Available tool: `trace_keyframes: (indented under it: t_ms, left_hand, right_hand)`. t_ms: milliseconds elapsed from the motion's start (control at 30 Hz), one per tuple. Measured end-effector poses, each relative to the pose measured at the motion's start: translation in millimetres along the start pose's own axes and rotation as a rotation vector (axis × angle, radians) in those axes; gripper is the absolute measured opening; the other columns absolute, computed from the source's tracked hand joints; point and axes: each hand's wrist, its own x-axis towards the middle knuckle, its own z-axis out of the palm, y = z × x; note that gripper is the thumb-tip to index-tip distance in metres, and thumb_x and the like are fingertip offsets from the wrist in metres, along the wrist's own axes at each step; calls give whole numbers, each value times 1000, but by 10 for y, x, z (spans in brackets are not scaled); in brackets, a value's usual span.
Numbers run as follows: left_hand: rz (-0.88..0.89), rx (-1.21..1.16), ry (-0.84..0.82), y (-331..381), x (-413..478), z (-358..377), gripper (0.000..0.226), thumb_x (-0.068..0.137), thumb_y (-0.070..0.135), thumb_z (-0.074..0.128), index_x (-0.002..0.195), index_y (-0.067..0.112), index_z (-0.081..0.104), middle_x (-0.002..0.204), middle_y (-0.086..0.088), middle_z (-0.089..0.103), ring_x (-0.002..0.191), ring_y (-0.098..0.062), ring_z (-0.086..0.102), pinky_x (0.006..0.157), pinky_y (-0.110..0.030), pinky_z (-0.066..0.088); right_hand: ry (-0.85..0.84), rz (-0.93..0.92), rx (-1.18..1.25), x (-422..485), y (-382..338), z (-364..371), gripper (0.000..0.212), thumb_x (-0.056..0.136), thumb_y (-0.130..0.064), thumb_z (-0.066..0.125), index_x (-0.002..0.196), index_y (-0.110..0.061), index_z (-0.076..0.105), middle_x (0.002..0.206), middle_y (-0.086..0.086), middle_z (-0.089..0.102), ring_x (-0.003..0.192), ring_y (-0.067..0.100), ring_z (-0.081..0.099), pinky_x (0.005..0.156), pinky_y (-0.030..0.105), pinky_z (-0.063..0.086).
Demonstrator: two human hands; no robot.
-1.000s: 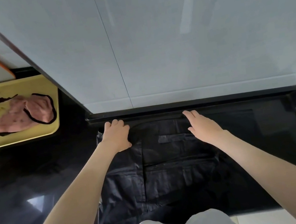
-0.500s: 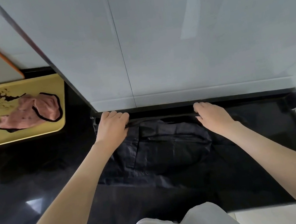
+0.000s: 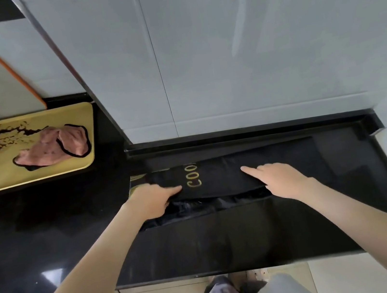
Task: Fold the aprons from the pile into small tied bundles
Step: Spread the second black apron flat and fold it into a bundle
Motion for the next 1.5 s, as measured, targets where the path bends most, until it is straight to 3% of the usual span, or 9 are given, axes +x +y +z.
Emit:
trace_keyframes:
  t_ms: [133,267,367,500,733,900,1167,1300,1500]
  left_hand:
    - [-14,-187,-233,232,40,47,59,96,56,39,150,36,25,137,-2,53,119,-23,54,85,-29,44]
    - [-51,-255,133,360,241,124,53,99,54,26,136,25,49,126,0,57,117,-18,51,96,-33,41]
    - [-125,-304,376,532,412,214,50,102,46,27,147,25,33,148,-4,37,138,-22,31,114,-37,24]
    - [-110,-267,358,712,612,364,63,99,55,16,153,30,0,161,-7,-6,148,-26,-6,116,-42,-8]
    - [-181,-263,350,904,759,725,69,84,61,-12,148,33,-14,160,-6,-12,148,-23,-11,114,-41,-13]
    - [-209,-256,396,923,808,755,66,91,61,-1,151,33,-4,160,-4,-4,148,-22,-6,116,-41,-8]
    - [-223,-264,452,834,824,885,66,95,62,16,152,28,14,158,-3,12,146,-20,6,117,-38,-1]
    - [-216,-271,457,858,835,901,67,94,62,15,152,28,14,158,-3,13,146,-20,5,117,-37,-2]
    - [-220,-304,422,877,796,852,70,89,65,2,150,31,-5,160,-2,-6,145,-20,-12,118,-40,-7]
  right_hand:
    - [-75,35,20,-65,-43,261,82,93,0,46,154,-29,-1,120,0,51,95,16,51,73,25,39]
    - [-85,61,48,-64,-62,413,87,92,1,45,153,-32,-6,123,1,49,96,18,52,79,29,46]
    - [-69,51,53,-67,-85,510,85,92,-3,46,154,-30,-6,125,1,50,100,18,52,84,29,47]
    - [-96,-27,149,-156,-54,566,78,96,-24,45,153,-32,-8,111,-4,49,98,13,46,90,29,44]
    - [360,-209,112,-107,-92,649,49,98,-44,33,134,-19,55,113,-3,61,105,16,54,91,33,47]
    - [201,-55,45,133,-292,780,53,102,-47,13,150,-29,28,153,3,37,143,21,29,113,41,19]
    - [99,67,51,106,-67,975,59,102,-51,5,153,-22,13,158,4,20,146,21,20,120,38,12]
    - [107,256,113,-68,199,1083,68,93,-61,-12,151,-26,-9,158,-4,-10,146,15,-8,118,38,-7]
    - [-25,546,233,-282,588,1096,67,99,-53,14,148,-22,-19,161,1,-13,147,18,-14,119,40,-6]
